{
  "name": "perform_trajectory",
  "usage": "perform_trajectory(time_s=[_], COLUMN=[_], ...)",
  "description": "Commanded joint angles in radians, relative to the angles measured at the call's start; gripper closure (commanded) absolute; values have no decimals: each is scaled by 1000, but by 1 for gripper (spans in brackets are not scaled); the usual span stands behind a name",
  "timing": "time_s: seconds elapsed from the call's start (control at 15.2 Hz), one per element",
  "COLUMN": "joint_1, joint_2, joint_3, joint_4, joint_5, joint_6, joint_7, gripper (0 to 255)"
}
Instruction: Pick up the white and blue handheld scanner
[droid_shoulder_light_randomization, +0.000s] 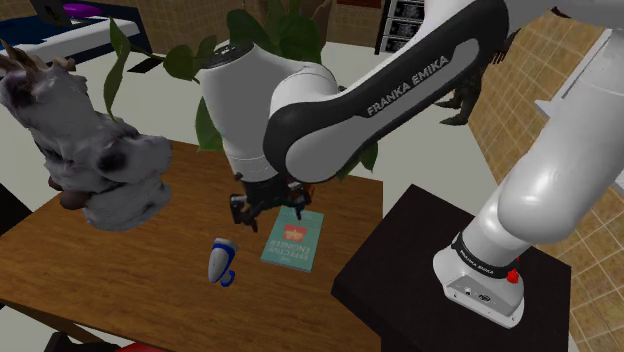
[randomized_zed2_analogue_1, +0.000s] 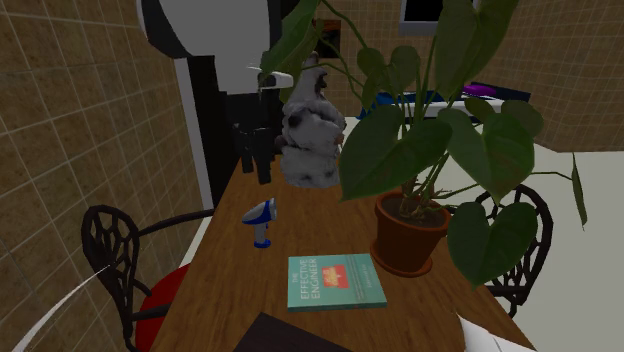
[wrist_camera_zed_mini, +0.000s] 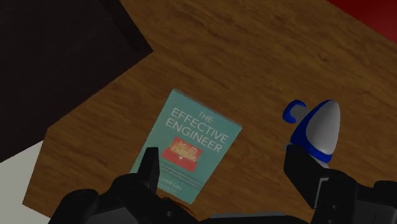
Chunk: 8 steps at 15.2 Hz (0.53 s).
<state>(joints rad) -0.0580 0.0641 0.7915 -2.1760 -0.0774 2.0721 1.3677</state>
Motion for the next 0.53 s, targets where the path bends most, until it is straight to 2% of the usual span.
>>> perform_trajectory(time_s=[0.0,0.2,0.46], joint_1=[27,110,228], joint_2=[127,293,485], joint_3=[-1,-47,-126], joint_4=[75,197,383], joint_5=[-102,-214,-304], joint_6=[-6,-34,-86], joint_7=[133,280,414], gripper=[0,0,0])
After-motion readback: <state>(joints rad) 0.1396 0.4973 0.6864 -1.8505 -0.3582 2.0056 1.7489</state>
